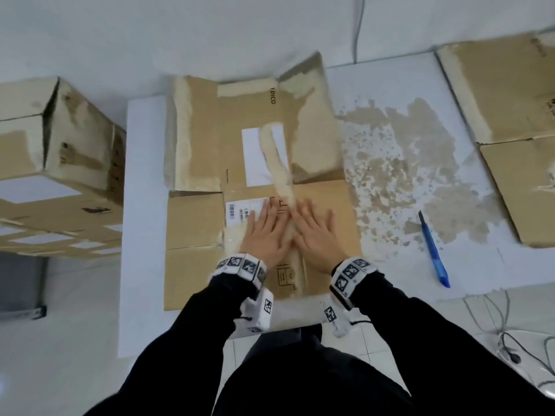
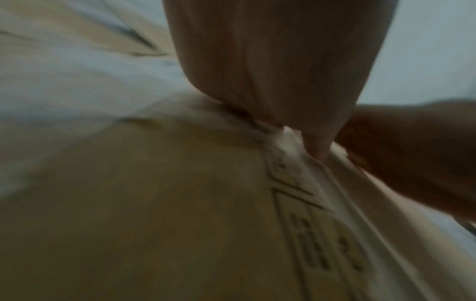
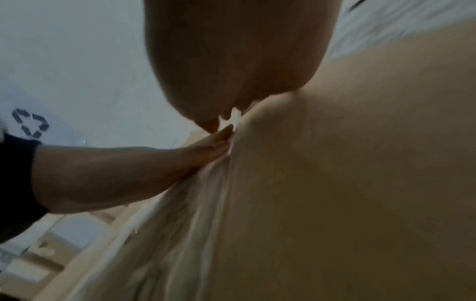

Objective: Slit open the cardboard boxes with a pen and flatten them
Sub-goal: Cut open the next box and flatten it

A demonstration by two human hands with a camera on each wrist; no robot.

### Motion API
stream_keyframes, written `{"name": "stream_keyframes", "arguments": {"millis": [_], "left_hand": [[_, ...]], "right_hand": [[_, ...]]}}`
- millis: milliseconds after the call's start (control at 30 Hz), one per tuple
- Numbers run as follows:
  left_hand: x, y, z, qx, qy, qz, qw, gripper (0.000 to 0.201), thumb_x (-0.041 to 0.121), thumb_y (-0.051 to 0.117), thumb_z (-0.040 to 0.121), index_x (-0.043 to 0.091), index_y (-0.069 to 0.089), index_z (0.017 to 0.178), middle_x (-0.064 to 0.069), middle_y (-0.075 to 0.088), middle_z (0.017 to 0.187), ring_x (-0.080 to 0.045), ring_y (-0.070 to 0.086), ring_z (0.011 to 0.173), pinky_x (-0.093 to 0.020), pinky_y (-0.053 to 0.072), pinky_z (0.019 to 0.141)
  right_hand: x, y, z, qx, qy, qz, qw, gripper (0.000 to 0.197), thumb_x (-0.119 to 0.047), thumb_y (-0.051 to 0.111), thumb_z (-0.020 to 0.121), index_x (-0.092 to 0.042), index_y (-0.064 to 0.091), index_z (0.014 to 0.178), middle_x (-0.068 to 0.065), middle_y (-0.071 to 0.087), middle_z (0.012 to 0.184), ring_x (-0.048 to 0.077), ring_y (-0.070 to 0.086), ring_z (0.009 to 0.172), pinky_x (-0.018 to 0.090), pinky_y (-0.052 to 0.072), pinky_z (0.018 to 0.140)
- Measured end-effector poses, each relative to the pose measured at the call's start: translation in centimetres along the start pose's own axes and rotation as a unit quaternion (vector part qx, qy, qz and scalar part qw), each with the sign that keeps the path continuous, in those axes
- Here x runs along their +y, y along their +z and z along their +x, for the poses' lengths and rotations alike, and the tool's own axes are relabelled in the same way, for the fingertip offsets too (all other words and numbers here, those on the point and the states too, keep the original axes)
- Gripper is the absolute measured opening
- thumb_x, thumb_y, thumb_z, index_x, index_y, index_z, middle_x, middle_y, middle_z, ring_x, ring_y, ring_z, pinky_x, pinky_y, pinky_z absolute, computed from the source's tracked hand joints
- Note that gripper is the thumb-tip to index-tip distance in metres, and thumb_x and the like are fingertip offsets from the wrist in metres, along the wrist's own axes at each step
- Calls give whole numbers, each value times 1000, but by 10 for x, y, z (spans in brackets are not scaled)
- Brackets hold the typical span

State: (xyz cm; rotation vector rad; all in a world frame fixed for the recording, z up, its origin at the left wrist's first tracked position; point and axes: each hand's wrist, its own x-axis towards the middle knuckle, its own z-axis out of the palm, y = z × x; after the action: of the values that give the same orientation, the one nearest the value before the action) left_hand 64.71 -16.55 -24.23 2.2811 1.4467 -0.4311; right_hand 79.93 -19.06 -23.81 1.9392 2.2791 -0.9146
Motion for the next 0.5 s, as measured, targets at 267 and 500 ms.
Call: {"name": "stream_keyframes", "arguments": {"millis": [267, 500], "left_hand": [[-78, 5, -49, 32, -106, -103, 988, 81, 67, 16, 90, 22, -11, 151, -1, -23, 158, -17, -23, 144, -37, -14, 116], [-84, -80, 36, 165, -98, -95, 977, 52, 27, 34, 100, 10, 26, 148, -12, 18, 157, -26, 11, 145, -40, 2, 117]], "right_hand": [[36, -17, -6, 2, 113, -30, 993, 66, -57, 28, 95, -40, -7, 149, -13, -19, 156, 15, -17, 144, 53, -19, 106], [-19, -66, 99, 59, 65, -14, 996, 56, -39, 30, 100, -24, 11, 150, 5, -7, 159, 27, -8, 146, 51, -4, 114]]}}
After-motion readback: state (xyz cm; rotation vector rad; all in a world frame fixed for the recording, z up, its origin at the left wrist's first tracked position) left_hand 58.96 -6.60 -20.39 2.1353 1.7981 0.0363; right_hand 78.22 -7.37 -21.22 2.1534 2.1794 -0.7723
